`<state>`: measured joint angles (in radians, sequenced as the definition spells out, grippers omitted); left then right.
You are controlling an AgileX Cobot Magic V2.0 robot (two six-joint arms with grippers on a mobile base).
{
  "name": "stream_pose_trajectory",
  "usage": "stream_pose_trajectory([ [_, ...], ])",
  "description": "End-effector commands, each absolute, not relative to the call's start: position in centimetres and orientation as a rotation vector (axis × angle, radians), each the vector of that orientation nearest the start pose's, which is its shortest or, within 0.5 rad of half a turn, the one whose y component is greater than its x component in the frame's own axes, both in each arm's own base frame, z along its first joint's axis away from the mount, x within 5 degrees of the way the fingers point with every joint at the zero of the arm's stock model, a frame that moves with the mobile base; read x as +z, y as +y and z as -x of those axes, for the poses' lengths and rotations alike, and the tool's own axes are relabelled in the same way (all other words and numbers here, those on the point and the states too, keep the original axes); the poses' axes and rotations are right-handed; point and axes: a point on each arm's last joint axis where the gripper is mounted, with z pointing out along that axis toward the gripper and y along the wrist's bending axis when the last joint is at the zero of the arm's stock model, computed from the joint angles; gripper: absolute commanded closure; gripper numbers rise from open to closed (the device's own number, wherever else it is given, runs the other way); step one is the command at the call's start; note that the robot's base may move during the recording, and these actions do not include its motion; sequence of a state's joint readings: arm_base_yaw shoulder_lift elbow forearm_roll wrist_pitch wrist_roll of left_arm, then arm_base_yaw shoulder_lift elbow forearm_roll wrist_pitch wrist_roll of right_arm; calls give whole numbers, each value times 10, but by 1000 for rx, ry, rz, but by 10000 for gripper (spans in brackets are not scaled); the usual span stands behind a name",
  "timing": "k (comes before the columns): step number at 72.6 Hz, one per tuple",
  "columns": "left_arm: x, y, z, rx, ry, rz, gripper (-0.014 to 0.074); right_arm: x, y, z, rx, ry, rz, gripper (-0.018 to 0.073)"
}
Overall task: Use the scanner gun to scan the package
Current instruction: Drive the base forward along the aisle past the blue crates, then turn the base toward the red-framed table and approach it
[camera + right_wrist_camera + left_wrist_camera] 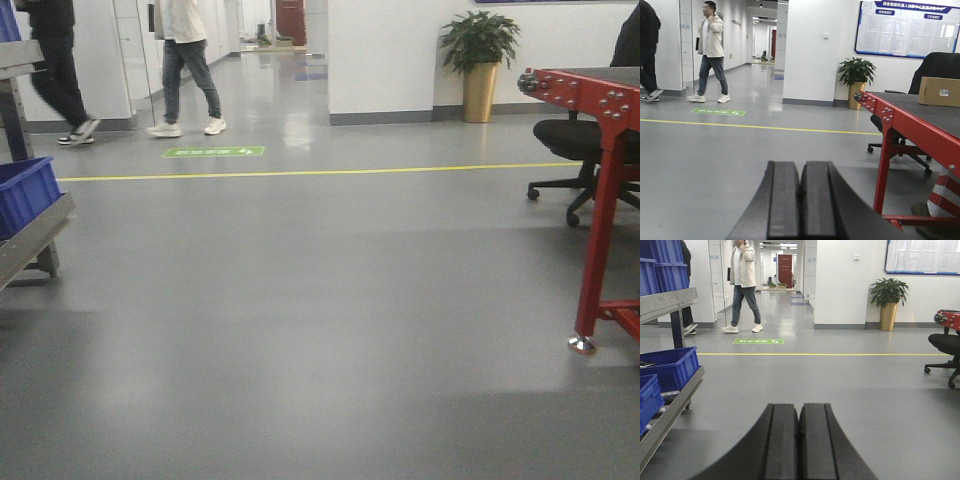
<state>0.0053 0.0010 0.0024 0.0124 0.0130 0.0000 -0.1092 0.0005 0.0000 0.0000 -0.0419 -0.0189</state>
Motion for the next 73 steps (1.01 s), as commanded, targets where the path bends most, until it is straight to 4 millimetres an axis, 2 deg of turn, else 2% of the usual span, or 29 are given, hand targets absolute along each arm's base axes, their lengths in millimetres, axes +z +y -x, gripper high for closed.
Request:
stream_pose_trajectory([
  [1, 214, 0, -56, 12, 1478, 0, 707, 219, -6, -55, -111, 1424, -57, 722],
  [73, 214, 0, -56, 12, 1478, 0, 707, 219, -6, -55, -111, 1424, -57, 722],
])
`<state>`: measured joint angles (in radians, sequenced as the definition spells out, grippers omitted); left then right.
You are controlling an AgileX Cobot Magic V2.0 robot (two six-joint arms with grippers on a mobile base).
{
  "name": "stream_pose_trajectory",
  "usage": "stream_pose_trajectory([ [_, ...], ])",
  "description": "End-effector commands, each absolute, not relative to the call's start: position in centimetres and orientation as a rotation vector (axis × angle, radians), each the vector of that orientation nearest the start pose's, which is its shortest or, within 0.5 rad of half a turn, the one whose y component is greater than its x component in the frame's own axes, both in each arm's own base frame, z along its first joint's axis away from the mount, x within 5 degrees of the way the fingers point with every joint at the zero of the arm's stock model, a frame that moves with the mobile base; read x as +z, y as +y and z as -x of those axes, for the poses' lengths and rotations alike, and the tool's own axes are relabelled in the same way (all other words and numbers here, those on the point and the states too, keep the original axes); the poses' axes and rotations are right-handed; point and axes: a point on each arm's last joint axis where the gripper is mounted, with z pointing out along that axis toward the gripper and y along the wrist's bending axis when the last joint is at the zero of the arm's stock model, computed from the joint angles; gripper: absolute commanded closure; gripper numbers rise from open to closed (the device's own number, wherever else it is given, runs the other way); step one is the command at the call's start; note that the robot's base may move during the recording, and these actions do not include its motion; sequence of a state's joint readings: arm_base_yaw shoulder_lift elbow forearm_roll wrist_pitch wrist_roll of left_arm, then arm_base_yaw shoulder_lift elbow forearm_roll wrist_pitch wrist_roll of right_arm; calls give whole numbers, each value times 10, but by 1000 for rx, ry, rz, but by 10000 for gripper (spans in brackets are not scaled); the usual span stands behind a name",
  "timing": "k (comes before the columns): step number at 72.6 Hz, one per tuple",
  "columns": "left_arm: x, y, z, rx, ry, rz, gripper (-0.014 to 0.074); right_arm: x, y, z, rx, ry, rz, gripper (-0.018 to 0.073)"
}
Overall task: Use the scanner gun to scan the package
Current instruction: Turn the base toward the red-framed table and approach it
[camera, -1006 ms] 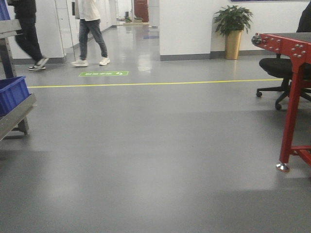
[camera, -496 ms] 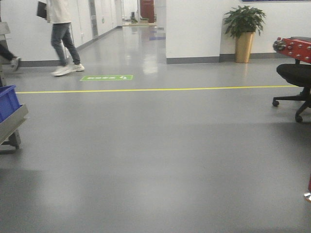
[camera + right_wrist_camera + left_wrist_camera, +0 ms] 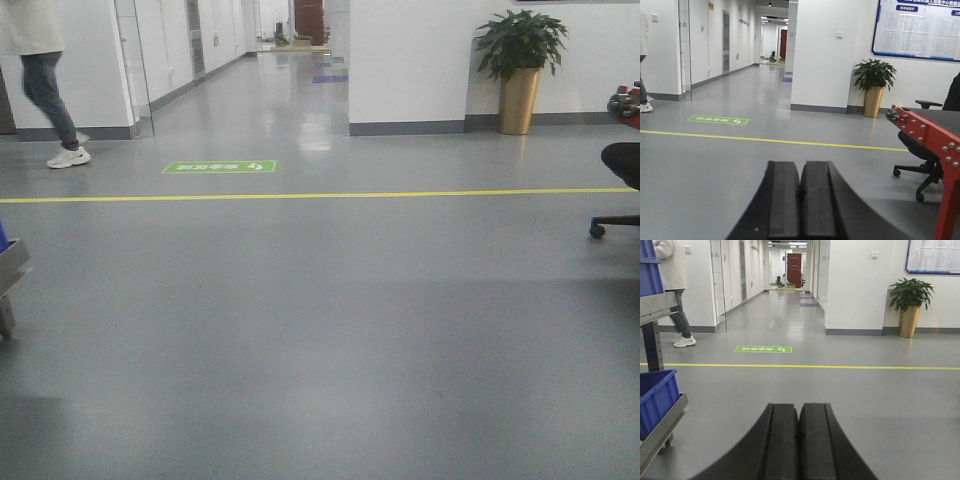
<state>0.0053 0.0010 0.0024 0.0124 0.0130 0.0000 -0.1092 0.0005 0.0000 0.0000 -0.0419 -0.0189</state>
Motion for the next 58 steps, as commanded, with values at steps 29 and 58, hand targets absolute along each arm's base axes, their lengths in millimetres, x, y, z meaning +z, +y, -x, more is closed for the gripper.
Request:
stream_pose_trajectory([
  [29, 214, 0, -56, 12, 1478, 0, 707, 219, -6, -55, -111, 1424, -57, 722],
  [58, 214, 0, -56, 12, 1478, 0, 707, 219, -6, -55, -111, 1424, -57, 722],
])
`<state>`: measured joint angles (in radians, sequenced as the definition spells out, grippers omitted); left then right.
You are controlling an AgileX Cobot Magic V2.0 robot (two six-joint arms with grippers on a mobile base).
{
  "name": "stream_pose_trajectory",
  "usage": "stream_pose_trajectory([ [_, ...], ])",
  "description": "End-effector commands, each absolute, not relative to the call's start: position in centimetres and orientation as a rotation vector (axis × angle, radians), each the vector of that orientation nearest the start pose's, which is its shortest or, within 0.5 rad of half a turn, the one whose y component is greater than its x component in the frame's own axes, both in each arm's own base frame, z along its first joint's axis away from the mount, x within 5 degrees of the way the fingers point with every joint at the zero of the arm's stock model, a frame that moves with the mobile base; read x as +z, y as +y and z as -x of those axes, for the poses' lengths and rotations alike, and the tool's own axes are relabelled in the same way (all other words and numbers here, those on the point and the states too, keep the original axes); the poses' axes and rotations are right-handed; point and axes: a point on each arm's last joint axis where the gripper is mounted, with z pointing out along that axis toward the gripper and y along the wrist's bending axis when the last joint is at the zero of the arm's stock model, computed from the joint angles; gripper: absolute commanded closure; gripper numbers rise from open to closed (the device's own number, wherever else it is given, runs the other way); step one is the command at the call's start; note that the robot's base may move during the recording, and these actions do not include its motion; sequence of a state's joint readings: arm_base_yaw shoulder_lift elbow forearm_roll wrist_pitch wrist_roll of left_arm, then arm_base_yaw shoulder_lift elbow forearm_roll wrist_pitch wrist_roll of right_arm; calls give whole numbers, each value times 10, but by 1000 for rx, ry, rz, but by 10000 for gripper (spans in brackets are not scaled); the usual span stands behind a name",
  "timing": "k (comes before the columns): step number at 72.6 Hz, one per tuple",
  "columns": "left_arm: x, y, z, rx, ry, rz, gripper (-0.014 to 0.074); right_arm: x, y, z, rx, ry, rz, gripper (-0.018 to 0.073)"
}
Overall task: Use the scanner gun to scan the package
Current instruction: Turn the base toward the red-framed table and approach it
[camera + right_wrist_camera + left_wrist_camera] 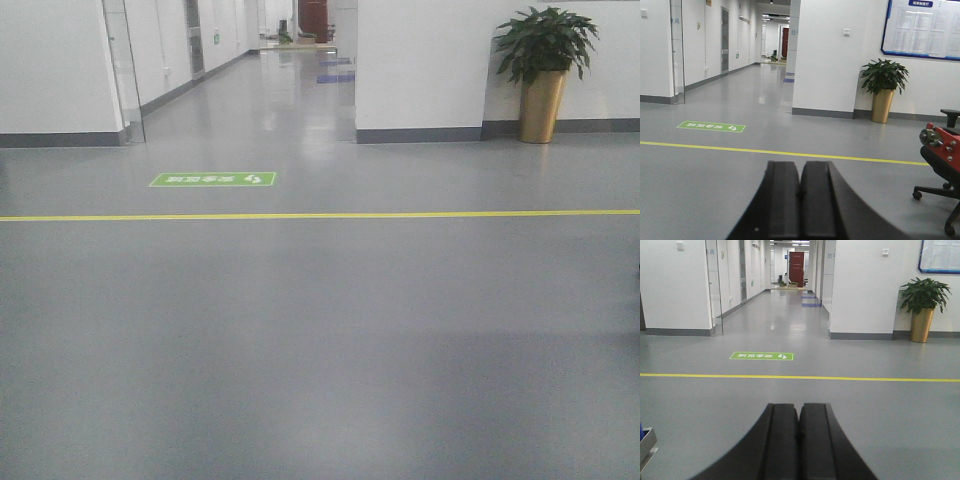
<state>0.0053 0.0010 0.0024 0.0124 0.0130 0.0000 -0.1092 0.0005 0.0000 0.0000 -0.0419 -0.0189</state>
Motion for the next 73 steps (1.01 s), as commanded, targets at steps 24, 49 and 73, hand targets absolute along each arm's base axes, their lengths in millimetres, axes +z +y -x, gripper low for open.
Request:
stream_pose_trajectory([
  [24, 214, 0, -56, 12, 1478, 0, 707, 219, -6, -55, -111, 1424, -57, 722],
  [49, 214, 0, -56, 12, 1478, 0, 707, 219, -6, -55, -111, 1424, -57, 722],
  [73, 214, 0, -56, 12, 1478, 0, 707, 219, -6, -55, -111, 1424, -57, 722],
])
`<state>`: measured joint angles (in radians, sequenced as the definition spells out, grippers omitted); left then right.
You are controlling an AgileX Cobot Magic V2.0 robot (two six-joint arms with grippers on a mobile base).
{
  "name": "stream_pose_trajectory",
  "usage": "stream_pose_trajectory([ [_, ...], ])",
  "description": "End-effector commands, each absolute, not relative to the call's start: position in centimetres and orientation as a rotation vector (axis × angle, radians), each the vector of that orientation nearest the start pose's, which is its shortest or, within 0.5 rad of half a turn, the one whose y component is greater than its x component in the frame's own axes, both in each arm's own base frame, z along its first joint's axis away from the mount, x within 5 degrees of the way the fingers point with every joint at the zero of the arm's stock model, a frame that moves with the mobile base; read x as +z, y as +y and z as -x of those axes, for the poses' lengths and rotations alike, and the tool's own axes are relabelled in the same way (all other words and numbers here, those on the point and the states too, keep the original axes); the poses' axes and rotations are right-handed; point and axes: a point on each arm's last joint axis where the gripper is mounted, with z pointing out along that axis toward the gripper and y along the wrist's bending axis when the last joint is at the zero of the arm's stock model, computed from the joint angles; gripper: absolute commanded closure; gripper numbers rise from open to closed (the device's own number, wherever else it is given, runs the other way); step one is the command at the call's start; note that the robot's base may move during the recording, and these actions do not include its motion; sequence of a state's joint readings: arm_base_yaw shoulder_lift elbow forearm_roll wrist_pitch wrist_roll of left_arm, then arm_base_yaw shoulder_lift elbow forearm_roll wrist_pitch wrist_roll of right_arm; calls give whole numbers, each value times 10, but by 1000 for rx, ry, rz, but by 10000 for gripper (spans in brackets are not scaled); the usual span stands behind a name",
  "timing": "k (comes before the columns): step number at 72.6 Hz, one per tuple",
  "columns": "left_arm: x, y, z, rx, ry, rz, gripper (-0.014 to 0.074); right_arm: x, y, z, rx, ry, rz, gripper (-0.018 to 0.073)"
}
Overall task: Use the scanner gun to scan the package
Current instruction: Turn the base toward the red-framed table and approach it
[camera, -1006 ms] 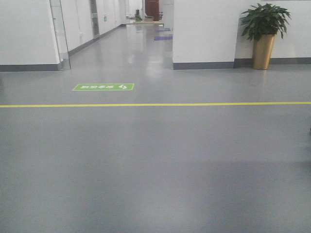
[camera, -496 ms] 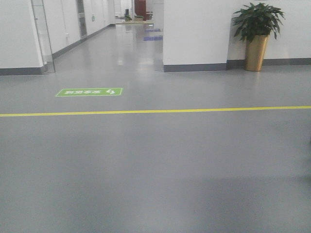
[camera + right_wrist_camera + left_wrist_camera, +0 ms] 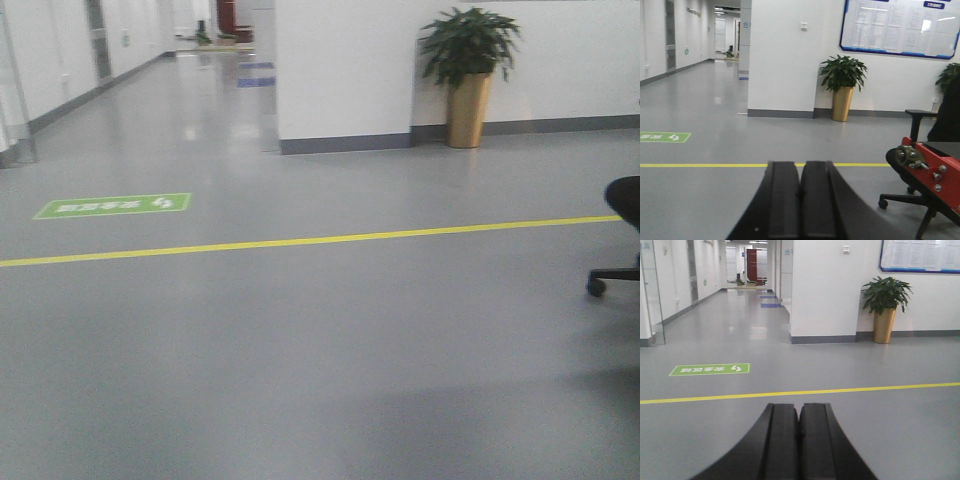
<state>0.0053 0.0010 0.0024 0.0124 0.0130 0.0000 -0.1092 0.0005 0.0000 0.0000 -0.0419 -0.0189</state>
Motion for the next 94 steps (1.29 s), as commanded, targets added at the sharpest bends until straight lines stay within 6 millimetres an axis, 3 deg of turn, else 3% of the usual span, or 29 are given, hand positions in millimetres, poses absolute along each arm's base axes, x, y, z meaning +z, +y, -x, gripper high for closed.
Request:
stream_pose_trajectory([
  [1, 214, 0, -56, 12, 1478, 0, 707, 219, -6, -55, -111, 1424, -57, 722],
  [94, 214, 0, -56, 12, 1478, 0, 707, 219, -6, -55, -111, 1424, -57, 722],
])
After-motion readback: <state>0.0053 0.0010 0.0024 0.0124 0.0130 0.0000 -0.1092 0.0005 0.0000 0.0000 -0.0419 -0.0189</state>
